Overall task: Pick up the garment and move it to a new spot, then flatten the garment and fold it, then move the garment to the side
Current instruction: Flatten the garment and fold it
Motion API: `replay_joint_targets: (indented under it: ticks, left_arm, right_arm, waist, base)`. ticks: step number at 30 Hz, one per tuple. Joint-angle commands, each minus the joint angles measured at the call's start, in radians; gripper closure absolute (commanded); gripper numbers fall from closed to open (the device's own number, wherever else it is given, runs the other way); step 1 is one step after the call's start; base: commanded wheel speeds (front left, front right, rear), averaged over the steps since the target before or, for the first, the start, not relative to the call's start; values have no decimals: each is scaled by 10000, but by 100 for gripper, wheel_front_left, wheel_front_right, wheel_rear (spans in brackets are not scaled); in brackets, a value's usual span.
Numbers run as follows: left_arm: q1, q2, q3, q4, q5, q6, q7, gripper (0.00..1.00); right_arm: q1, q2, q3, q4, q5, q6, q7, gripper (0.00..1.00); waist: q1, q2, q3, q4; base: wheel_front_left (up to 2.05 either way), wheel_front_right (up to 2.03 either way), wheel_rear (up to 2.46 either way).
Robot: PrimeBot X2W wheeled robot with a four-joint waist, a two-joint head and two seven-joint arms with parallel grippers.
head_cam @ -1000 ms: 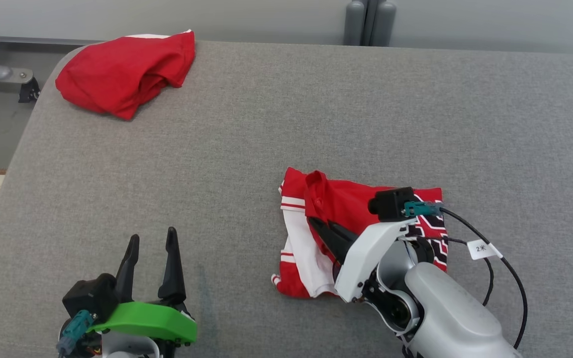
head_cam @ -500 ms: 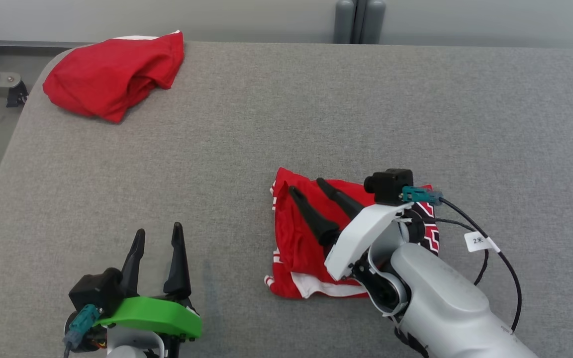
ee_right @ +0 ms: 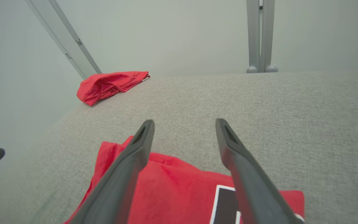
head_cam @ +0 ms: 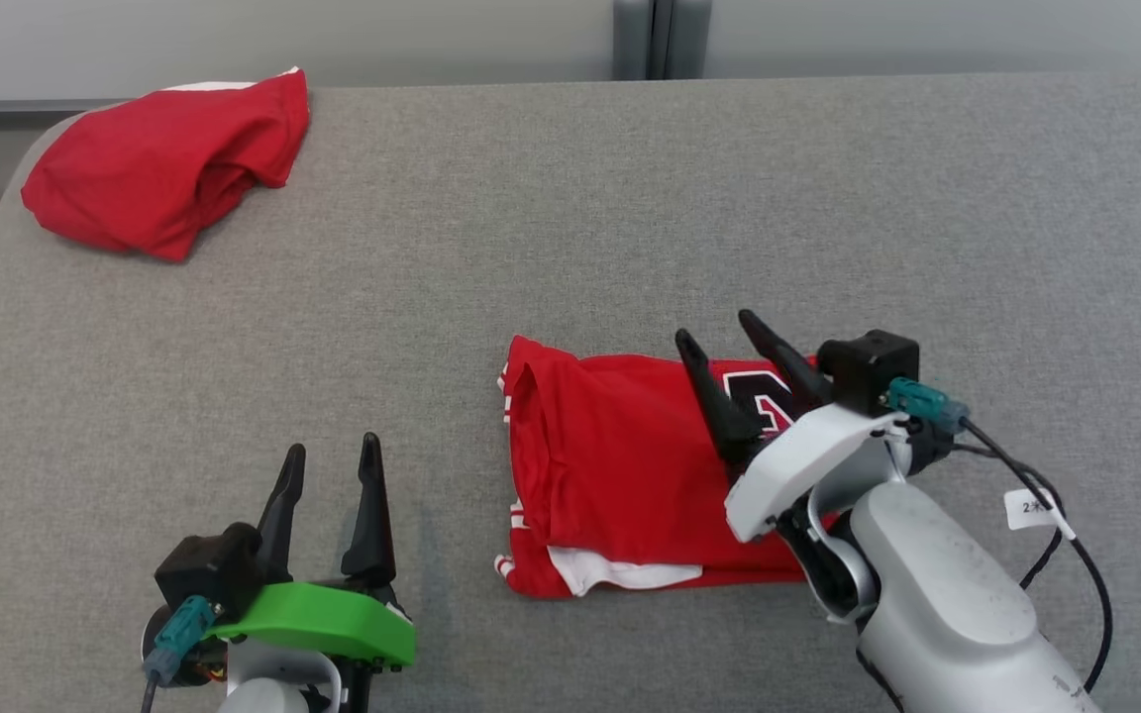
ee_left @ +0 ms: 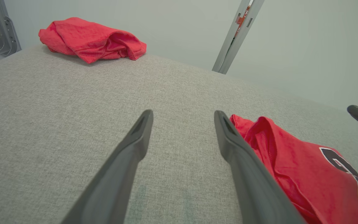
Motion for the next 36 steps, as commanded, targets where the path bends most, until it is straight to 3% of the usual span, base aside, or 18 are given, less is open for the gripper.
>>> replay_joint_targets:
  ticks: [1,3,5,7,8,21,27,32,35,36]
  left_arm:
    - [-149,-11,40,21,84,-33,-45,0]
    - [-172,-19,51,24,72,-35,-52,0]
    - [-192,-32,57,24,63,-43,-58,0]
    - [-222,-50,76,37,53,-56,-60,0]
    - [-236,-63,82,49,52,-64,-64,0]
    - [-320,-290,224,240,53,-209,-87,0]
    - [-290,-397,353,298,108,-230,-88,0]
    - [-172,-415,505,248,178,-254,-90,0]
    - [-128,-403,567,227,278,-286,-93,0]
    - [-119,-399,574,224,299,-291,-91,0]
  right_arm:
    - [276,66,116,-170,-214,-1,144,0]
    - [495,119,391,-365,-352,-1,395,3]
    - [650,166,741,-485,-456,-1,637,64]
    - [750,217,1096,-460,-429,-1,865,95]
    - [755,229,1282,-384,-455,-1,975,100]
    - [-181,353,2918,1366,185,-1,967,100]
    - [-561,333,4110,1416,827,-1,742,100]
    - [-845,335,4211,1396,900,-1,92,100]
    - [-930,334,3794,1297,836,-1,-395,42]
    - [-939,332,3620,1271,787,-1,-504,0]
  waist:
    - [0,-1,59,-23]
    - [0,-1,112,13]
    - [0,-1,171,106]
    - [0,-1,220,228]
    - [0,-1,246,312]
    - [0,-1,363,1318]
    - [0,-1,365,1403]
    - [0,-1,271,1156]
    - [0,-1,107,896]
    - [0,-1,51,817]
  base:
    - [0,0,0]
    - [0,0,0]
    - [0,0,0]
    - [0,0,0]
    - [0,0,0]
    - [0,0,0]
    - [0,0,0]
    - [0,0,0]
    - [0,0,0]
    - [0,0,0]
